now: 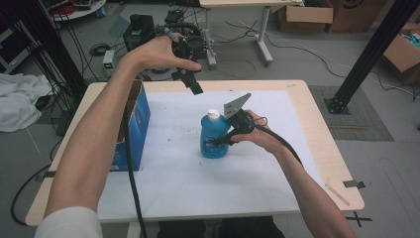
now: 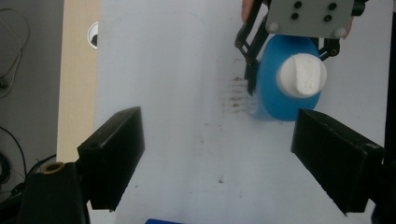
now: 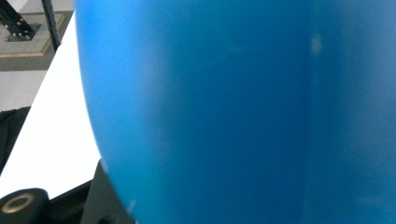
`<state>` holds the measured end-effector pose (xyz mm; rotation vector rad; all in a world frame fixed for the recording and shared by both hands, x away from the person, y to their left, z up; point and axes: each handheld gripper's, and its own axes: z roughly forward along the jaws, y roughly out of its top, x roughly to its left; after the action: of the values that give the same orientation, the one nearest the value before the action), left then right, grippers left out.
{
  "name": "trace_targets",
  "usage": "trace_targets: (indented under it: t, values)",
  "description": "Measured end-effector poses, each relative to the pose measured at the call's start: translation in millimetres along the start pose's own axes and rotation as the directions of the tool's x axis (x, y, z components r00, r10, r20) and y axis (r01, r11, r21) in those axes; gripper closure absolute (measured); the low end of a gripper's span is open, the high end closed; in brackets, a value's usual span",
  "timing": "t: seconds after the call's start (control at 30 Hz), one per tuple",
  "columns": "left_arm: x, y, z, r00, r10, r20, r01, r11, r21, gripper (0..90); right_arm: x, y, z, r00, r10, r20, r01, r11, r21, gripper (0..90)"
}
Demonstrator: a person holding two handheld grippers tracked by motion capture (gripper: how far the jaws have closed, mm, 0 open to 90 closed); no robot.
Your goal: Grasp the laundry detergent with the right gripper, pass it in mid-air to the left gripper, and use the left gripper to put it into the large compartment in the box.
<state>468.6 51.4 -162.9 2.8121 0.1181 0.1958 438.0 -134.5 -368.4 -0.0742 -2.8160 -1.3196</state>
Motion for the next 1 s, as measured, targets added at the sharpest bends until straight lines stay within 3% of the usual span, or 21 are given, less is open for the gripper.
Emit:
trace_targets:
  t: [0.43,0.63,1.0]
  values:
    - [-35.3,6.7,-9.6,0.9989,0.041,0.021,-0.040,0.9972,-0.063,17.7,13.2,20.4,-33.8,0.9990,-0.009,0.044,0.009,1.000,0.002,44.5]
    - [-49.3,9.2,-0.8,0.9984,0.040,0.040,-0.037,0.9968,-0.071,17.6,18.7,27.7,-38.0,0.9988,-0.021,0.045,0.021,1.000,0.000,44.5]
    - [-60.6,12.2,26.6,0.9956,0.043,0.084,-0.038,0.9979,-0.053,17.6,19.9,27.7,-40.1,0.9988,-0.015,0.046,0.015,1.000,-0.002,44.5]
